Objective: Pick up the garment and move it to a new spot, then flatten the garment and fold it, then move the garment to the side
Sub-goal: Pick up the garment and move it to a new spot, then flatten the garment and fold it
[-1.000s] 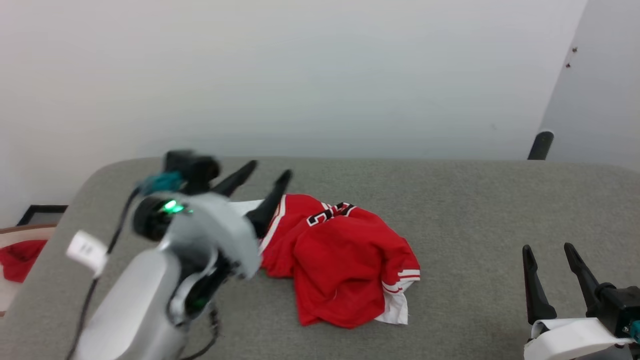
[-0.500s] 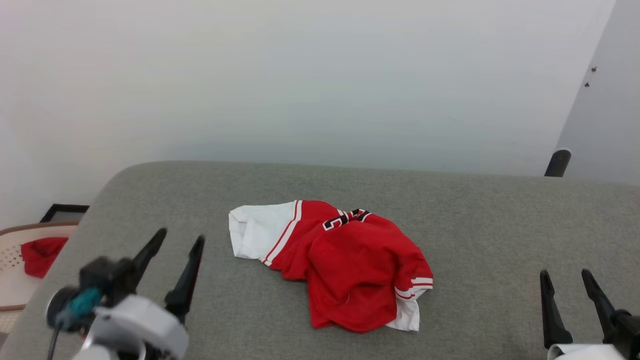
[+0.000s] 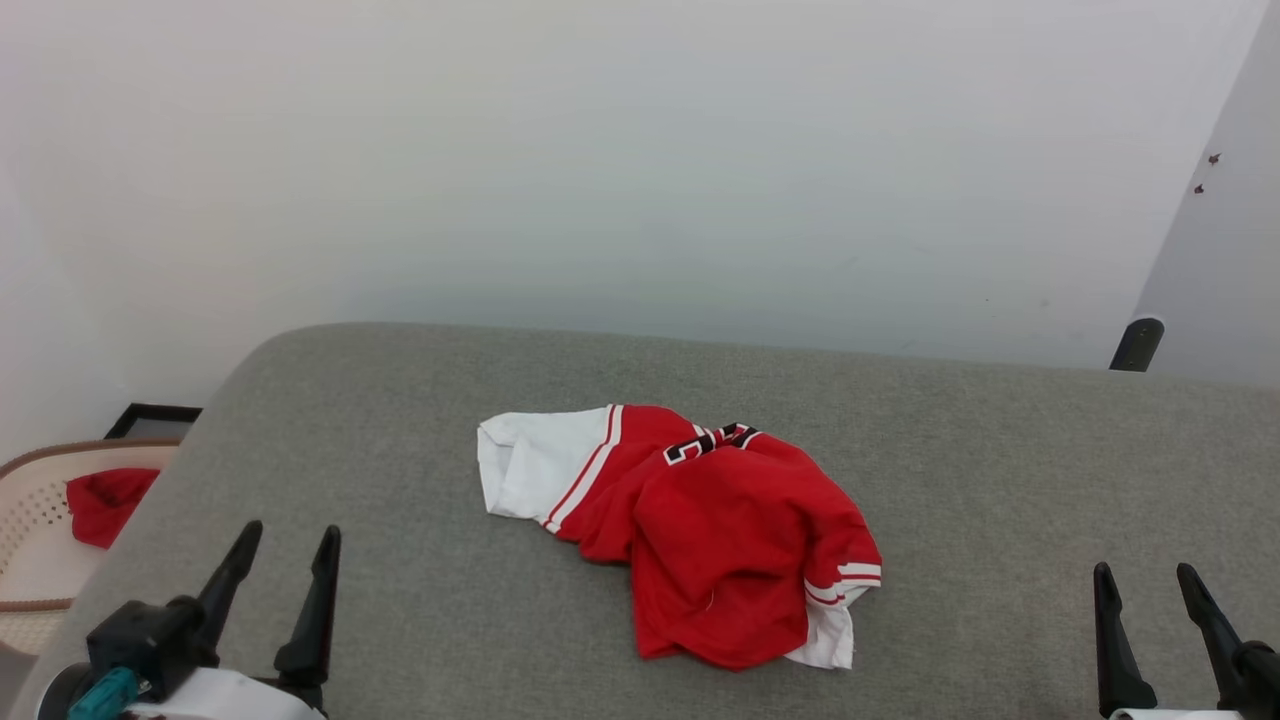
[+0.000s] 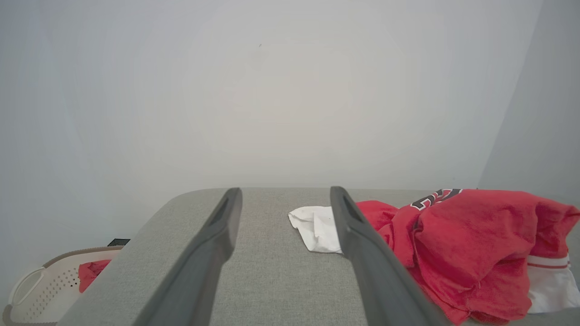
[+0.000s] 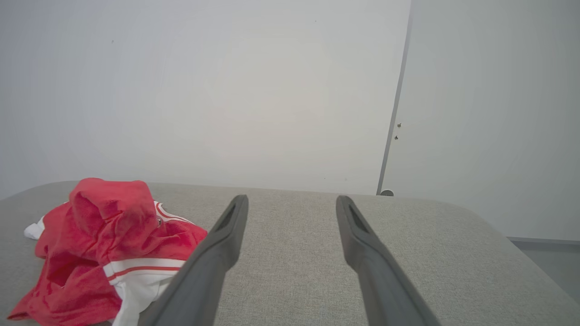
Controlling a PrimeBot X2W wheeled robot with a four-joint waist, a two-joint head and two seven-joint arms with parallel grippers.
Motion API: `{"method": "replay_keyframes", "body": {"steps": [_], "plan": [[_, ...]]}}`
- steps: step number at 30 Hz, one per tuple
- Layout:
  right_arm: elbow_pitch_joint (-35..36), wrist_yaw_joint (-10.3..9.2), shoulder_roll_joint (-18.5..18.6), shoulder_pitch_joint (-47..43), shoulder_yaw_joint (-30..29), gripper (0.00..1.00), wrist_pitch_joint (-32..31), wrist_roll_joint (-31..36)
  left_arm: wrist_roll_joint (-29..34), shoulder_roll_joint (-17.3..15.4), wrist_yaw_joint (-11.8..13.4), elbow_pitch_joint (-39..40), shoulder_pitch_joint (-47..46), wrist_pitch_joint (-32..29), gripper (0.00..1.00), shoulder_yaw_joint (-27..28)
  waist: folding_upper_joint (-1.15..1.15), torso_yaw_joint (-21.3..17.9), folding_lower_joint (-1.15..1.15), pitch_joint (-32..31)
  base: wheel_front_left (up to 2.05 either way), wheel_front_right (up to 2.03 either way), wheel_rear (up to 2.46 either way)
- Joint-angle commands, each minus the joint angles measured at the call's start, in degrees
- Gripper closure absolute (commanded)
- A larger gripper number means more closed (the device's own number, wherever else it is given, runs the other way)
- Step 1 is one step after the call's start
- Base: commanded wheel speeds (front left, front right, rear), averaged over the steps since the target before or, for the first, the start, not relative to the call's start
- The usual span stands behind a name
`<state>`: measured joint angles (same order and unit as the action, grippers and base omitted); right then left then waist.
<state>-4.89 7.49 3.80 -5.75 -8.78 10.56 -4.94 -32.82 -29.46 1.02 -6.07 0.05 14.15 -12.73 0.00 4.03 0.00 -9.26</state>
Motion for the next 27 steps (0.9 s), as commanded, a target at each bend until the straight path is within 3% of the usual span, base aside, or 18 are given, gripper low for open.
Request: {"method": "replay_keyframes", "body": {"steps": [1,13,18,27], "plan": [[0.2,0.00,-0.1,-0.8,0.1,0.00,-0.2,0.3,-0.4,0.0,0.2,0.1,0.3,0.2,0.00,0.1,0.00,0.0,0.00,0.0,0.00,0.00,0.00],[0.6,0.00,1.5,0.6,5.0,0.00,-4.2,-1.4,0.3,-1.0,-1.1,-0.2,-3.2,-1.7,0.00,-1.2,0.00,3.5,0.00,1.6,0.00,0.00,0.00],[1.2,0.00,3.5,1.4,9.4,0.00,-8.8,-3.4,0.8,-1.5,-1.9,-0.9,-5.3,-3.0,0.00,-2.2,0.00,6.5,0.00,2.7,0.00,0.00,0.00],[2.1,0.00,7.6,1.7,14.7,0.00,-18.9,-7.1,1.0,0.6,-2.4,-1.8,-7.1,-3.2,0.00,-4.6,0.00,11.7,0.00,4.8,0.00,0.00,0.00]]}}
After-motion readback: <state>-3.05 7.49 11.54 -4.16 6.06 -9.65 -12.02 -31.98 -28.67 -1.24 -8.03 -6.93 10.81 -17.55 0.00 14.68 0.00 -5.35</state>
